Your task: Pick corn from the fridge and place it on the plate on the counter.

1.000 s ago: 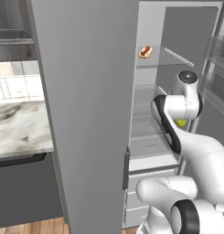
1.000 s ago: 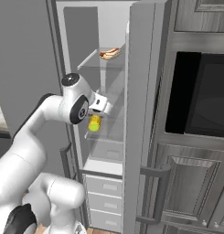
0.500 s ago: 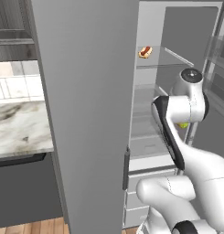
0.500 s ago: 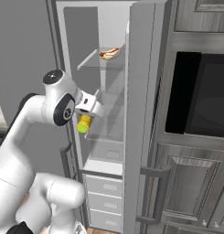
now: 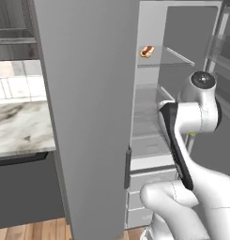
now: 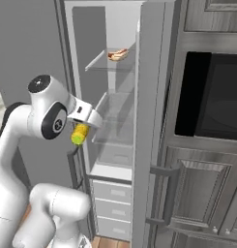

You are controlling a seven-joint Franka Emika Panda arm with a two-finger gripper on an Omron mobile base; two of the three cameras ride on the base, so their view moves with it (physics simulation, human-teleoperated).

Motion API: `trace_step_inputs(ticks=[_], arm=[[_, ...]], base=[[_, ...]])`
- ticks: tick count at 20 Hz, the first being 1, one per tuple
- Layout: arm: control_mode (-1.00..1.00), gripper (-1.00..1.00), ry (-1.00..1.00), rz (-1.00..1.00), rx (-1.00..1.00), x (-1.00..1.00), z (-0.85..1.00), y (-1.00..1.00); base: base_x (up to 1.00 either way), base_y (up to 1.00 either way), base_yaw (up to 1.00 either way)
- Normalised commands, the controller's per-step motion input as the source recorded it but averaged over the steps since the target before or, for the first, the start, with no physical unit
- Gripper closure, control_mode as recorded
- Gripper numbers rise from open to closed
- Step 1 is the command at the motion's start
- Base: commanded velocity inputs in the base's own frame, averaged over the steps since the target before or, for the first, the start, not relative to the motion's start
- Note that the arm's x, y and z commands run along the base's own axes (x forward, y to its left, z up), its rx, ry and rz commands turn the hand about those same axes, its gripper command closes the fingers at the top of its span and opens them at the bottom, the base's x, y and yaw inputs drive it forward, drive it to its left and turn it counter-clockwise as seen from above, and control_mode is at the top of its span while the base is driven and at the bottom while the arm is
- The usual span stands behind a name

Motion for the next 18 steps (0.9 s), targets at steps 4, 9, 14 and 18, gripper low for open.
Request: trace_step_inputs(ticks=[4,9,14,18], arm=[[1.00,1.00,0.00,0.00,0.00,0.00,0.00,0.00],[1.00,1.00,0.00,0.00,0.00,0.00,0.00,0.00],[1.00,1.00,0.00,0.00,0.00,0.00,0.00,0.00],[1.00,1.00,0.00,0.00,0.00,0.00,0.00,0.00]], base=[[-1.00,0.07,0.00],[-0.65,0.53,0.21],[-0.21,0.55,0.79],[-0.26,0.58,0.95]])
